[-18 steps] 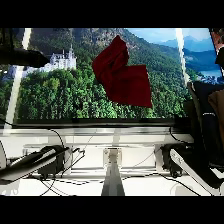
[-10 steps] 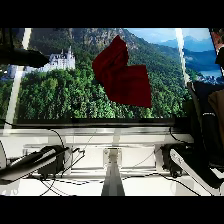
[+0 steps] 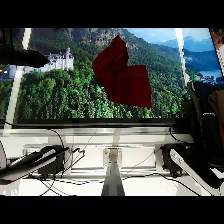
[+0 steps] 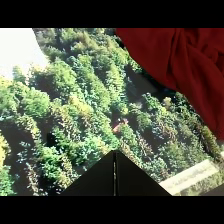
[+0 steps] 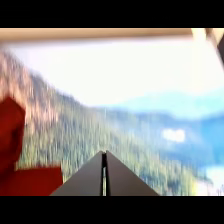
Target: Fold the clothes and pants, and hang the long-sleeved shirts on hangers.
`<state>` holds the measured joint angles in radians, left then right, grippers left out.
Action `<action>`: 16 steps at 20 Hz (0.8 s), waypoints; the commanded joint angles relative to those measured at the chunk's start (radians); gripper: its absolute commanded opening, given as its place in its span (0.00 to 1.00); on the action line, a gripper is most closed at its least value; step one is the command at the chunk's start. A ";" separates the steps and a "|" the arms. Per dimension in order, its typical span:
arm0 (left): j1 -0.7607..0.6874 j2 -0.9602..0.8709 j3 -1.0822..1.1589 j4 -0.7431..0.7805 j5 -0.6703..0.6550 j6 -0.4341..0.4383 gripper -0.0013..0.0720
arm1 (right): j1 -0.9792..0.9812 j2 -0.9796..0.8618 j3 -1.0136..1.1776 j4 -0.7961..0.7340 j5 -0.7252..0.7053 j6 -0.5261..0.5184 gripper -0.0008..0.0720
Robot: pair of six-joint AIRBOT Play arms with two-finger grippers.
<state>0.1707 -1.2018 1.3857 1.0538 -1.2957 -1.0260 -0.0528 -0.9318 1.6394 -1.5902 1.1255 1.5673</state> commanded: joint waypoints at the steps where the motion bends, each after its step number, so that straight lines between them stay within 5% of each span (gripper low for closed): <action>1: -0.001 0.000 0.000 -0.013 0.001 0.000 0.04 | 0.001 0.003 0.004 0.008 -0.119 -0.002 0.03; 6: 0.000 0.000 0.000 -0.054 0.000 0.000 0.04 | -0.047 -0.061 -0.097 -0.100 0.143 -0.238 0.03; 8: -0.001 0.000 0.000 -0.113 0.000 0.000 0.04 | -0.146 -0.114 -0.255 -0.053 0.253 -0.252 0.02; 14: -0.006 -0.004 0.000 -0.219 0.000 0.000 0.04 | -0.344 -0.182 -0.845 0.521 0.241 -0.410 0.04; 15: -0.012 -0.012 0.000 -0.224 0.000 0.001 0.07 | -0.343 -0.183 -0.915 0.571 0.174 -0.409 0.23; 16: -0.023 -0.024 0.000 -0.239 0.002 0.001 0.29 | -0.339 -0.183 -0.980 0.603 0.097 -0.393 0.66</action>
<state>0.1612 -1.2106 1.3857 0.8589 -1.2953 -1.0256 -0.3573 -1.1000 0.8757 -1.2129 1.3315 1.2182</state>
